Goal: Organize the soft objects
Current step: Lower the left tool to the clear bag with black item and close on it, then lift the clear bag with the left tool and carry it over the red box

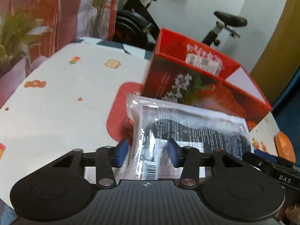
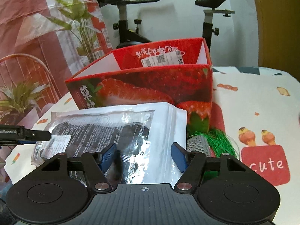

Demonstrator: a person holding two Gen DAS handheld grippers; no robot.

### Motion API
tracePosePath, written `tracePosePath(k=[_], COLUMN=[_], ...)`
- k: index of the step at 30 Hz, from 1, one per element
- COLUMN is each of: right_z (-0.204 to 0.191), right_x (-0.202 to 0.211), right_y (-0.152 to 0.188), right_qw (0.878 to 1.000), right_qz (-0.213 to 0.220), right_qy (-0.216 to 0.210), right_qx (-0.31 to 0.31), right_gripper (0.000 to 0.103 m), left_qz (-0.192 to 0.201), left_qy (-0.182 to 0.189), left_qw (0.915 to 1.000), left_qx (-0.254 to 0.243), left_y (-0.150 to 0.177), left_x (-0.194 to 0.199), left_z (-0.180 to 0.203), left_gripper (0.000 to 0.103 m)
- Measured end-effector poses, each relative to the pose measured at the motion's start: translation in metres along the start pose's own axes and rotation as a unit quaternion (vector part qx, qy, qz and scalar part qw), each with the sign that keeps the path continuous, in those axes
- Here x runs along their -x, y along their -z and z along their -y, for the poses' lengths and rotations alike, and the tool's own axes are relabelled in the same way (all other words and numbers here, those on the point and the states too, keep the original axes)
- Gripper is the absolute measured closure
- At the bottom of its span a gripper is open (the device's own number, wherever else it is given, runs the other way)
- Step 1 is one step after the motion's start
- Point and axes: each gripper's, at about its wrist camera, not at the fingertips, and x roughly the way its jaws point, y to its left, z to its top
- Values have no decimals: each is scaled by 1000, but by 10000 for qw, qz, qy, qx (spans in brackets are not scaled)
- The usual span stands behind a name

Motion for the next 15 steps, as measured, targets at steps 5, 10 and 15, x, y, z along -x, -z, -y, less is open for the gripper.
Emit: tracePosePath(k=[5, 10, 15], right_z=[4, 6, 1], right_x=[-5, -7, -6], right_y=[0, -2, -5], right_qw=[9999, 9997, 9997], right_qz=[-96, -127, -120], right_qy=[-119, -225, -223], right_qx=[8, -27, 55], right_gripper=[41, 44, 54], left_qz=[-217, -304, -299], left_qy=[197, 214, 261], left_qw=[9994, 9989, 9989], left_qx=[199, 302, 231], left_y=[-1, 0, -2], left_x=[-10, -16, -14], left_z=[-3, -5, -4], left_gripper=[59, 60, 62])
